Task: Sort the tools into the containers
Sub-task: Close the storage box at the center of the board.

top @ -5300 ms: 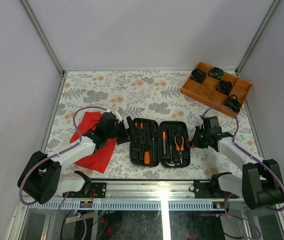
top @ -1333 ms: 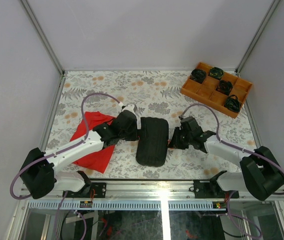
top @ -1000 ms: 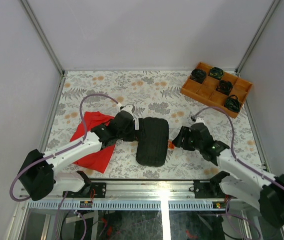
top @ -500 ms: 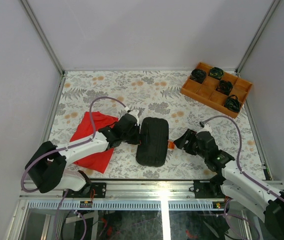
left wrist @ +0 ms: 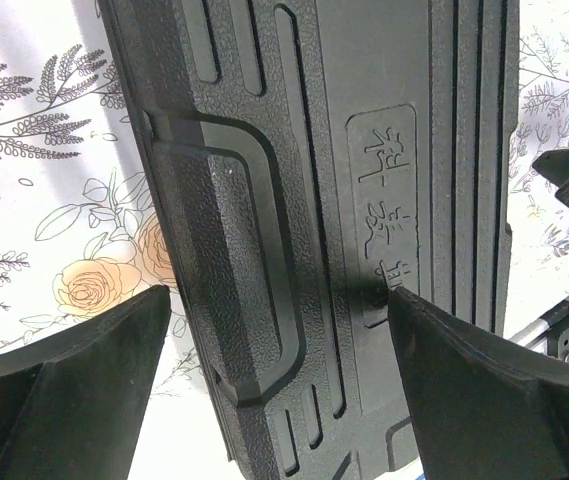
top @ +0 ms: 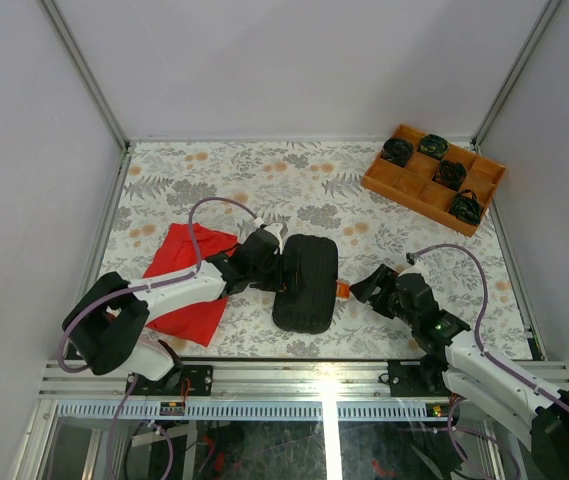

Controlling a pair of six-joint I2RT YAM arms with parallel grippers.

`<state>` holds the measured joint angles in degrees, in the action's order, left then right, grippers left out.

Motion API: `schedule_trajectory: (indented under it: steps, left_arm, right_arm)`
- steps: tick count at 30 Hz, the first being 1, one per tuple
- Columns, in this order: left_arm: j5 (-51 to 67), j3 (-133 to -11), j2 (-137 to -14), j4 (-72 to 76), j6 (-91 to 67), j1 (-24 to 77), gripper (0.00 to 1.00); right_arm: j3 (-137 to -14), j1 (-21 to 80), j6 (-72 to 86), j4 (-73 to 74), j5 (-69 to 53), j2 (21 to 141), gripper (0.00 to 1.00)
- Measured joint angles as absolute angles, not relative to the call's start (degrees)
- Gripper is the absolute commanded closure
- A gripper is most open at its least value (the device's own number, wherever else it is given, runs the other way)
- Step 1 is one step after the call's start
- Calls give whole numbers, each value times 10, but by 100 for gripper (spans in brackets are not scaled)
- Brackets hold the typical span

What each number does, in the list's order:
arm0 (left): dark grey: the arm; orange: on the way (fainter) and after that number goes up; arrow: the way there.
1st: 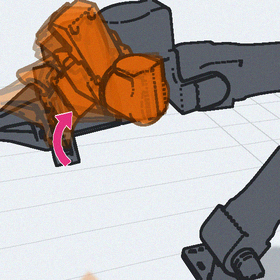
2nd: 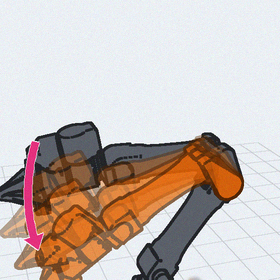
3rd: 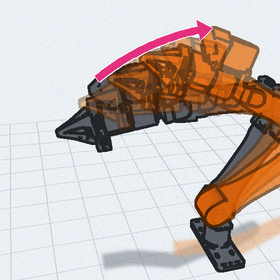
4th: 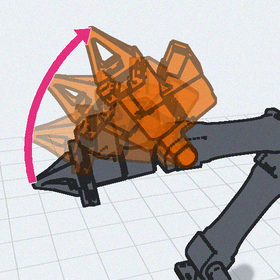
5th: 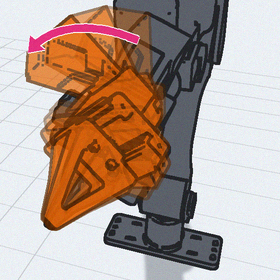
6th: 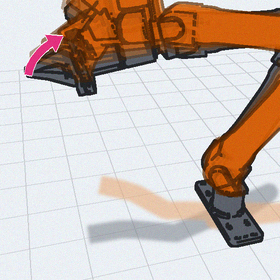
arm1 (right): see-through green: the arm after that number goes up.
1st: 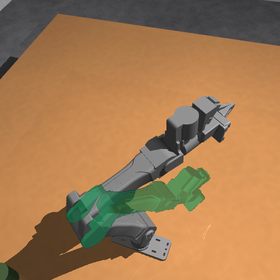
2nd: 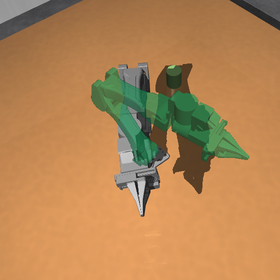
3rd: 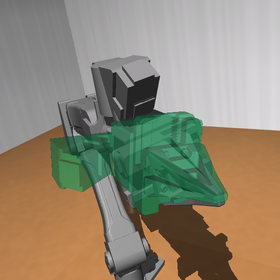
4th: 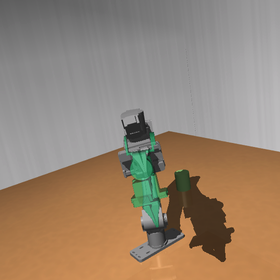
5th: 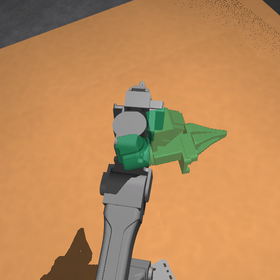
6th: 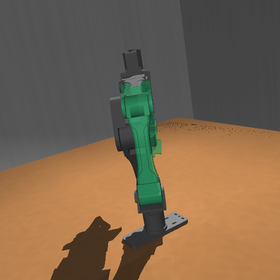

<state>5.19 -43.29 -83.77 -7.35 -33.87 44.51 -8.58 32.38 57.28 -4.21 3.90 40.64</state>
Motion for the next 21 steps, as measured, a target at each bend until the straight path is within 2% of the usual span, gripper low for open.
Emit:
schedule_trajectory:
  steps: [6, 21]
  left_arm:
    - [54, -433, -841, -73, -351, 445, 16]
    - [60, -429, -852, -48, -362, 445, 16]
  right_arm:
    - [-75, 324, 579, -67, 34, 408, 14]
    - [-59, 324, 606, -182, -7, 506, 12]
